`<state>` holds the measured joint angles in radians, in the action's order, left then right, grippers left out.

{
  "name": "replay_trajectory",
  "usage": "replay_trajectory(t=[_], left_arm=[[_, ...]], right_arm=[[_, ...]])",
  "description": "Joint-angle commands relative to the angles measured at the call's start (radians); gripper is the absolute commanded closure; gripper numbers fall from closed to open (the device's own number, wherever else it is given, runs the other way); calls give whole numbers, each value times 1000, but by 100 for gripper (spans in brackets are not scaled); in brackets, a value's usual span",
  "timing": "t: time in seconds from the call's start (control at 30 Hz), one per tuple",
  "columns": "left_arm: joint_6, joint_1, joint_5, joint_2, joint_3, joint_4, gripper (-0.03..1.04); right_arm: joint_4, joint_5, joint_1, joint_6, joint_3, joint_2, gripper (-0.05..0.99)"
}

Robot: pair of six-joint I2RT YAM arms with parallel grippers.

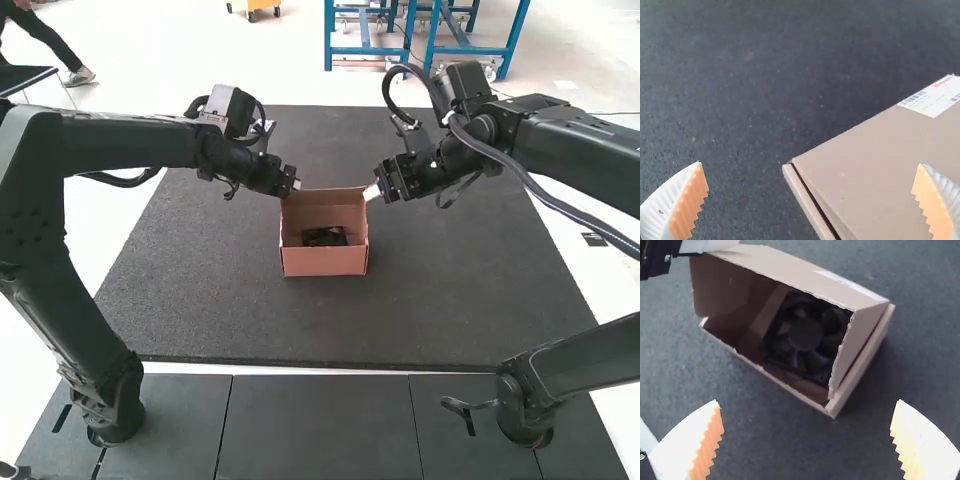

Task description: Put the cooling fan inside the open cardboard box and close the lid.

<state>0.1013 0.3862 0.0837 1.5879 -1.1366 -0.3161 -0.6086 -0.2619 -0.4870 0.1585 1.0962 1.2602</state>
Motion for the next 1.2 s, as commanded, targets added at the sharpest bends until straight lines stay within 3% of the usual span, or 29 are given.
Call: replay_trajectory(t=[0.0, 0.57, 1.17], left_arm=[[-11, 6, 33, -2, 1, -11, 5], [-12, 37, 51, -16, 101, -24, 4], [0, 52, 50, 4, 258, 146, 5]], right_arm=[[1, 7, -2, 9, 5, -7, 18], [1, 7, -2, 7, 8, -7, 18], [3, 7, -4, -10, -1, 2, 18]])
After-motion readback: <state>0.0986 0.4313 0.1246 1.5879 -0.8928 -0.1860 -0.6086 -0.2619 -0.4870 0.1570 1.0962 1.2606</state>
